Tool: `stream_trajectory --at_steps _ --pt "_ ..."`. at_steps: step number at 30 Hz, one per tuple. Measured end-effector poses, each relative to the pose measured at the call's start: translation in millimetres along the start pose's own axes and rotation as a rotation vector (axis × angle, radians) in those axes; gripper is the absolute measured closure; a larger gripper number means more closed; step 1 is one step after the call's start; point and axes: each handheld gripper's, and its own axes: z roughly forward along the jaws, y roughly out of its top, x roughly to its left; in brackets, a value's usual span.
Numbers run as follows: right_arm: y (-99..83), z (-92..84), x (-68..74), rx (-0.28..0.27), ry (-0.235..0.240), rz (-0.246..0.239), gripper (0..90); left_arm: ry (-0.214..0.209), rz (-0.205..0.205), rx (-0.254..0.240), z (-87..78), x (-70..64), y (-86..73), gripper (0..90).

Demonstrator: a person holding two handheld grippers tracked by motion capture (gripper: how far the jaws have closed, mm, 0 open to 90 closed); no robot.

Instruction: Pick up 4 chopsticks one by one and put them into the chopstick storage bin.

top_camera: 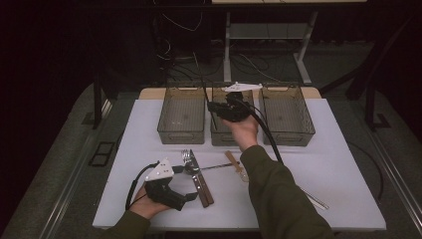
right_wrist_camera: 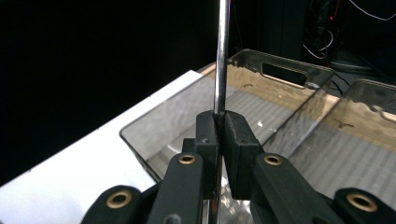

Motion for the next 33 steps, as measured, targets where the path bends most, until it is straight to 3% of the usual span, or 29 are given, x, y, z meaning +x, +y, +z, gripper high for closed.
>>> stream_trajectory --at_steps 12,20,33 --pt "8.1 41.9 7.0 0.027 -0.011 0.006 85.1 -0.002 0.005 -0.005 -1.0 0.4 0.5 0.0" --pt "3.1 60.2 6.5 0.048 -0.017 0.016 85.1 -0.004 0.006 -0.004 -2.1 0.4 0.7 0.0" --pt "-16.9 83.3 14.1 0.158 -0.044 -0.019 85.0 -0.005 0.006 -0.004 -2.0 0.3 0.9 0.0"
